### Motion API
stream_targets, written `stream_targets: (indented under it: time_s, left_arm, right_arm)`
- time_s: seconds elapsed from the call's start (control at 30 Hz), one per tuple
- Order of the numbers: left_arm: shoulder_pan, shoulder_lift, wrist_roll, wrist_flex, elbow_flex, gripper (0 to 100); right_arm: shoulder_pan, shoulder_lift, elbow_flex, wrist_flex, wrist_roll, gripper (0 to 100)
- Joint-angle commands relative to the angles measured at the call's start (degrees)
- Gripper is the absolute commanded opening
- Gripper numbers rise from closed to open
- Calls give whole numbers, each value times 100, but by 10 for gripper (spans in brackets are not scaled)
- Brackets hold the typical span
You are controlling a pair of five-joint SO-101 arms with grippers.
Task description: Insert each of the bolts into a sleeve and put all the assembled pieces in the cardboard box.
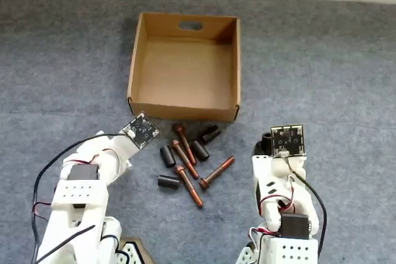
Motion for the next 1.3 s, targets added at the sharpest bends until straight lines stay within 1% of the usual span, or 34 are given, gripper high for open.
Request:
stream_targets:
  time_s: [0.0, 0.1, 0.17, 0.27, 0.37, 0.47, 0.63, 0.8, 0.93, 1.07, 1.17, 1.27]
  left_arm:
    - [-92, -40, 0, -79, -163, 195]
    - [-338, -40, 18, -70, -338, 168]
    - [-558, -40, 273, 35, -382, 156]
    - [-857, -40, 993, 642, -400, 144]
    - [-980, -40, 1459, 1336, -400, 127]
    - [-936, -40, 1618, 1837, -374, 103]
    - [-936, -31, 1618, 1916, -356, 76]
    - [-971, -4, 1618, 1160, -251, 77]
    - [-936, -31, 1618, 255, 171, 80]
    - [-971, -31, 1618, -475, 286, 80]
    - [-971, -31, 1626, -914, 251, 81]
    - [-954, -31, 1626, -1116, 242, 81]
  right_arm:
    - [22, -92, 673, 13, -53, 5]
    - [22, -92, 673, 13, -53, 5]
    - [22, -92, 673, 13, -53, 5]
    - [22, -92, 673, 4, -53, 5]
    - [-136, -75, 673, 4, -26, 5]
    - [-189, -66, 673, 4, -18, 5]
    - [-189, -66, 673, 4, -18, 5]
    - [-189, -57, 673, 4, -18, 5]
    - [-189, -57, 673, 13, -18, 5]
    - [-189, -57, 673, 13, -18, 5]
    - [-189, -57, 673, 13, -18, 5]
    - [-189, -48, 673, 13, -18, 5]
